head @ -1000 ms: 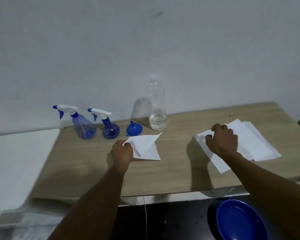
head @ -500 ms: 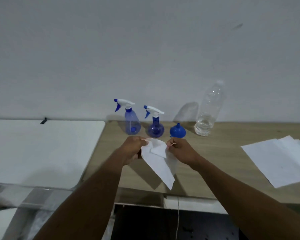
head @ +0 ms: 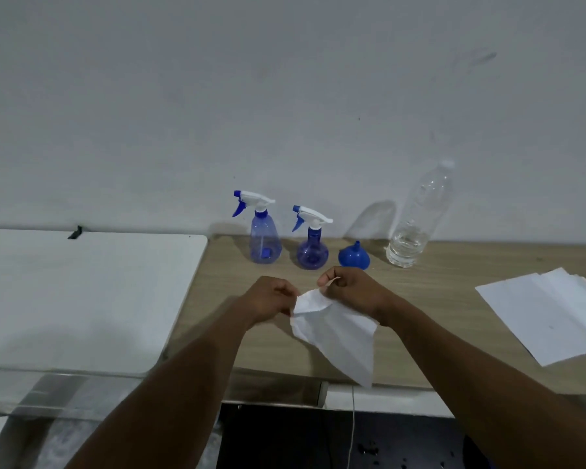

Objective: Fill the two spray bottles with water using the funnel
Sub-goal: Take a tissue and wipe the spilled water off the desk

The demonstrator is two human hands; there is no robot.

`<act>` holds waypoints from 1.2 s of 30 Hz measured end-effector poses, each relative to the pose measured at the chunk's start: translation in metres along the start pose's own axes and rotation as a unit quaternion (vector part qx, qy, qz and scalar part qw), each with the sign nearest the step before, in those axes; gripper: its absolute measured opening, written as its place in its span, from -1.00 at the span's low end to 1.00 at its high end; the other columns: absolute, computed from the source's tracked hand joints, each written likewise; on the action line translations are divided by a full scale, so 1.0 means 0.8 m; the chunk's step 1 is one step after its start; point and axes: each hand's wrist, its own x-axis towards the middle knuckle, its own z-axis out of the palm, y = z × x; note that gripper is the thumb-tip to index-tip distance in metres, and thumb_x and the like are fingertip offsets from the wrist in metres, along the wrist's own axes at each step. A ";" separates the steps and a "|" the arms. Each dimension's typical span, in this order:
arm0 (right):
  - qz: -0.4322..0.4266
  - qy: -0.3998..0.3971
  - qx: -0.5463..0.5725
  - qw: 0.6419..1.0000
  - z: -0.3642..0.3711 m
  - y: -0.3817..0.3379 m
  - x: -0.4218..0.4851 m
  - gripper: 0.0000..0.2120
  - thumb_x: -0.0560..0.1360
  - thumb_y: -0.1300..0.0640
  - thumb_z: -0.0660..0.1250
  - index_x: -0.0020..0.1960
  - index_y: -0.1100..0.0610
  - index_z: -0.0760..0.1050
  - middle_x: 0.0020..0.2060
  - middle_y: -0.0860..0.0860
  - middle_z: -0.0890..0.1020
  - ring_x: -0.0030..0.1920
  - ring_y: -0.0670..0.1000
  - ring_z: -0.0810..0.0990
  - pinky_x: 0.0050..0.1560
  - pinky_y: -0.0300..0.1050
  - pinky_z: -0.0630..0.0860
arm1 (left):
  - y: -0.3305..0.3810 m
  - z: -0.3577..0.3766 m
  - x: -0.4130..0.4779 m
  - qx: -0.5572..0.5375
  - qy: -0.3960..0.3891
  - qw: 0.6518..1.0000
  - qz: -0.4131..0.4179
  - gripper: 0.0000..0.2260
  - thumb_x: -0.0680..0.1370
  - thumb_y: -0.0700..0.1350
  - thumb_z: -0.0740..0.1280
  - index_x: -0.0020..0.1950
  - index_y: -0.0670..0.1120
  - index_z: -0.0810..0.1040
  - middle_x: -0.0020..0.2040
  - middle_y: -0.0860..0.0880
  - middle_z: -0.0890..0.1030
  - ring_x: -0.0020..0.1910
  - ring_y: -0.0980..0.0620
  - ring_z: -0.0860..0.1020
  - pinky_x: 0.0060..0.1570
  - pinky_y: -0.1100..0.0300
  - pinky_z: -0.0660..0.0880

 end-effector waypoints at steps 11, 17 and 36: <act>0.087 -0.007 0.067 0.994 -0.016 0.064 -0.007 -0.94 0.45 0.27 0.43 -0.14 0.14 0.66 -0.24 0.05 0.63 -0.17 0.02 0.51 -0.16 -0.11 0.41 | -0.030 -0.015 0.014 -0.164 0.044 0.983 -0.076 -0.86 0.58 -0.29 0.31 0.09 -0.20 0.61 -0.07 -0.18 0.66 -0.19 -0.09 0.62 -0.13 0.07 0.59; 0.057 0.064 0.197 0.977 0.012 0.084 -0.002 -0.79 0.54 0.38 0.29 -0.14 0.11 0.57 -0.17 0.11 0.64 -0.12 0.09 0.59 -0.06 0.04 0.53 | -0.039 -0.025 0.007 -0.260 0.018 0.960 -0.099 -0.76 0.60 -0.33 0.16 0.06 -0.16 0.61 -0.02 -0.20 0.64 -0.10 -0.13 0.59 -0.10 0.05 0.55; 0.118 0.065 0.164 0.977 0.026 0.073 -0.004 -0.80 0.50 0.27 0.41 0.13 0.19 0.61 -0.01 0.11 0.70 -0.10 0.06 0.57 -0.10 -0.08 0.42 | -0.049 -0.022 0.000 -0.338 0.049 0.933 -0.113 -0.87 0.50 -0.31 0.43 -0.11 -0.15 0.50 -0.04 -0.24 0.62 -0.16 -0.17 0.61 -0.25 0.07 0.62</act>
